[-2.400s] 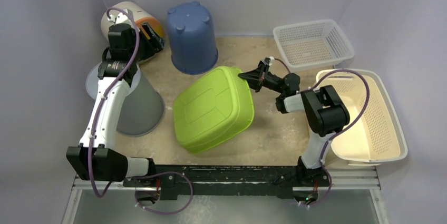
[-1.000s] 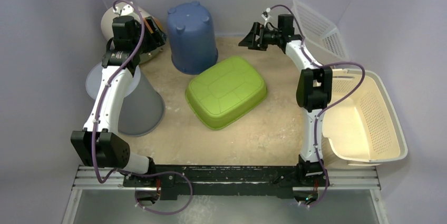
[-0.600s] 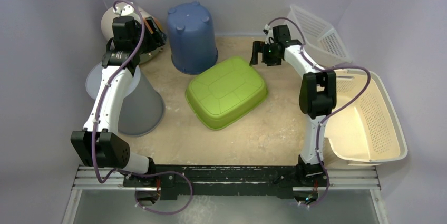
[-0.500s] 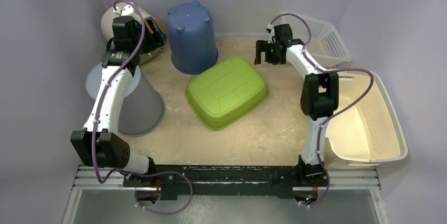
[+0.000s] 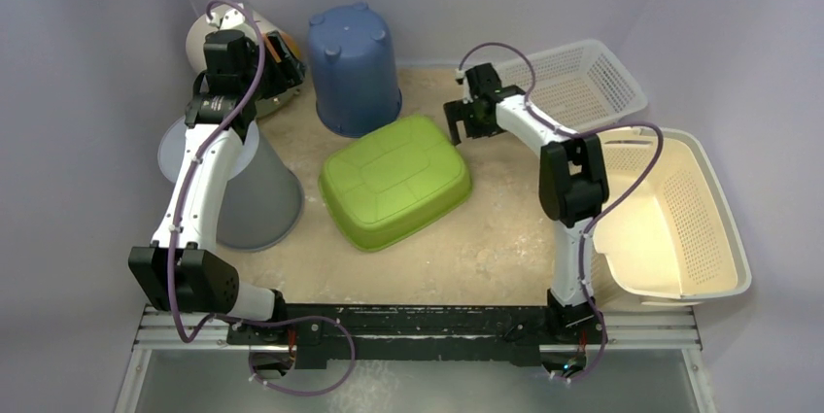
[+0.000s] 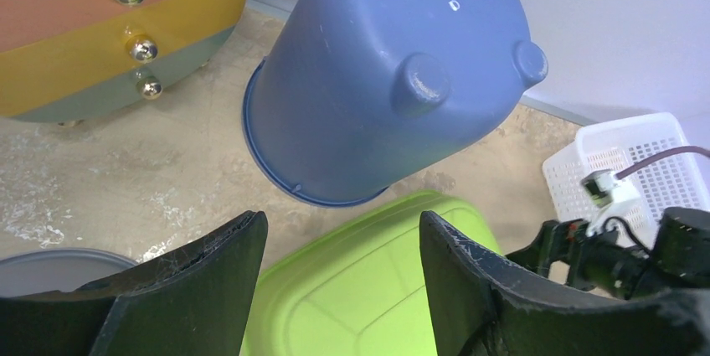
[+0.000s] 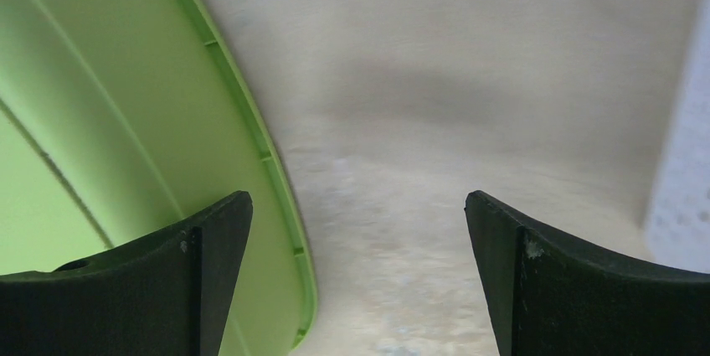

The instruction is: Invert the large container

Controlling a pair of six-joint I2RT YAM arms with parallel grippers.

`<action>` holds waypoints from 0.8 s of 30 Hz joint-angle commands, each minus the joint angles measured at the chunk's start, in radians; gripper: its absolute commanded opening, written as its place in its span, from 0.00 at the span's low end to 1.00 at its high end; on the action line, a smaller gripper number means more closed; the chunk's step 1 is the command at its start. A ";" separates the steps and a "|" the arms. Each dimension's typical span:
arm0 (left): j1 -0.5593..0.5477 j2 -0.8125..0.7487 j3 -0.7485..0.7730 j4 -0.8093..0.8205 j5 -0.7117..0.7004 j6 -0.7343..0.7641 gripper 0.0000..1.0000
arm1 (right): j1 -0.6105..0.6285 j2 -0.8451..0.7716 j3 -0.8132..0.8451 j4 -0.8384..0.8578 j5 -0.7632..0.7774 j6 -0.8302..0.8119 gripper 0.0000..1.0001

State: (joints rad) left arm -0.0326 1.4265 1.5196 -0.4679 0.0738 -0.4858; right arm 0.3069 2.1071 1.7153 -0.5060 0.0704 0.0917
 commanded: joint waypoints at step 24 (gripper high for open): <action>0.020 -0.042 -0.023 0.049 0.000 0.000 0.69 | 0.313 -0.062 0.194 -0.147 0.160 0.002 1.00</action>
State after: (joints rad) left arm -0.0200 1.4189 1.5066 -0.4637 0.0742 -0.4870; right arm 0.6151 2.1475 1.8771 -0.6033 0.0551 0.1196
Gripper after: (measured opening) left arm 0.675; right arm 0.998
